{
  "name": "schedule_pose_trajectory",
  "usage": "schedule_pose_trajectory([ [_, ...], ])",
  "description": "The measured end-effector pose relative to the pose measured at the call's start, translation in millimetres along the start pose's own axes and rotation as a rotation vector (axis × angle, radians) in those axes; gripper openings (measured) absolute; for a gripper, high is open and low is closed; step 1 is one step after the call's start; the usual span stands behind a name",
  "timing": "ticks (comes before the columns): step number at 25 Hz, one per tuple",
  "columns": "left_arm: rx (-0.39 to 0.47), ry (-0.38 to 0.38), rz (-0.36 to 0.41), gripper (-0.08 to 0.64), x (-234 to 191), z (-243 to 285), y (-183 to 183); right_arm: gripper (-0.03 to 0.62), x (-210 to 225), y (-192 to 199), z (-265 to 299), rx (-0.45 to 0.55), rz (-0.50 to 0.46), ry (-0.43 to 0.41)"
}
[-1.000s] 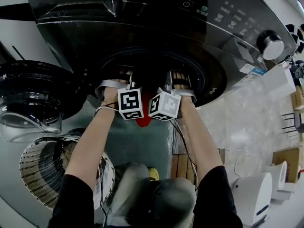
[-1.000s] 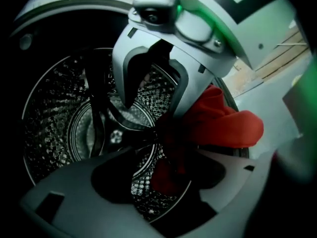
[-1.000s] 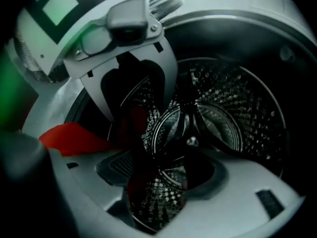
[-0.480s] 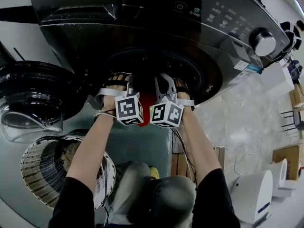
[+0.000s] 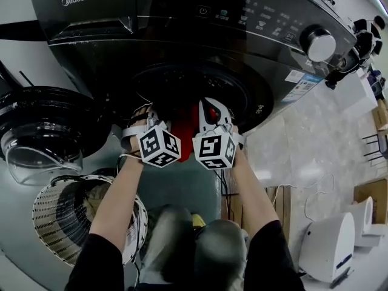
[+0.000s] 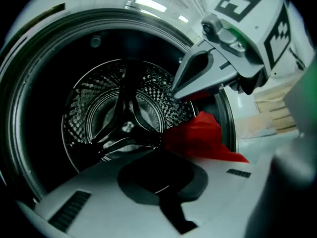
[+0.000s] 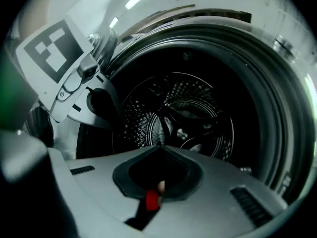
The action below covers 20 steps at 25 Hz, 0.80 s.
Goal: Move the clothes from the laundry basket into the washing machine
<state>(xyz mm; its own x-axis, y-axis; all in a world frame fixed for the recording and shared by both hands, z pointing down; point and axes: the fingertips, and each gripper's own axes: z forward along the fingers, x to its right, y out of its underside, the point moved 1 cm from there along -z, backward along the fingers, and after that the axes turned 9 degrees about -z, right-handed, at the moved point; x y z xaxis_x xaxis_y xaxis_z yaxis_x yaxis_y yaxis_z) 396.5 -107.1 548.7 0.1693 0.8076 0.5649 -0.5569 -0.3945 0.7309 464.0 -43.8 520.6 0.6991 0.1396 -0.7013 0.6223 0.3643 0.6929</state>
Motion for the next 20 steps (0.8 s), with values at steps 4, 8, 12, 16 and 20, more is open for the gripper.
schedule_pose_trajectory([
  [4,0.029,-0.017,-0.200,0.011,-10,-8,0,0.003,14,5,-9,0.014,0.260,0.014],
  [8,0.084,-0.027,-0.383,0.011,-20,-17,-5,0.003,30,12,-20,0.035,0.482,0.031],
  [12,0.130,-0.033,-0.497,0.011,-25,-25,-11,0.003,38,19,-29,0.042,0.629,0.029],
  [16,0.147,-0.032,-0.550,0.011,-23,-31,-13,0.003,39,18,-34,0.053,0.659,0.011],
  [20,0.184,-0.031,-0.526,0.011,-29,-39,-26,0.003,47,8,-38,0.070,0.673,-0.001],
])
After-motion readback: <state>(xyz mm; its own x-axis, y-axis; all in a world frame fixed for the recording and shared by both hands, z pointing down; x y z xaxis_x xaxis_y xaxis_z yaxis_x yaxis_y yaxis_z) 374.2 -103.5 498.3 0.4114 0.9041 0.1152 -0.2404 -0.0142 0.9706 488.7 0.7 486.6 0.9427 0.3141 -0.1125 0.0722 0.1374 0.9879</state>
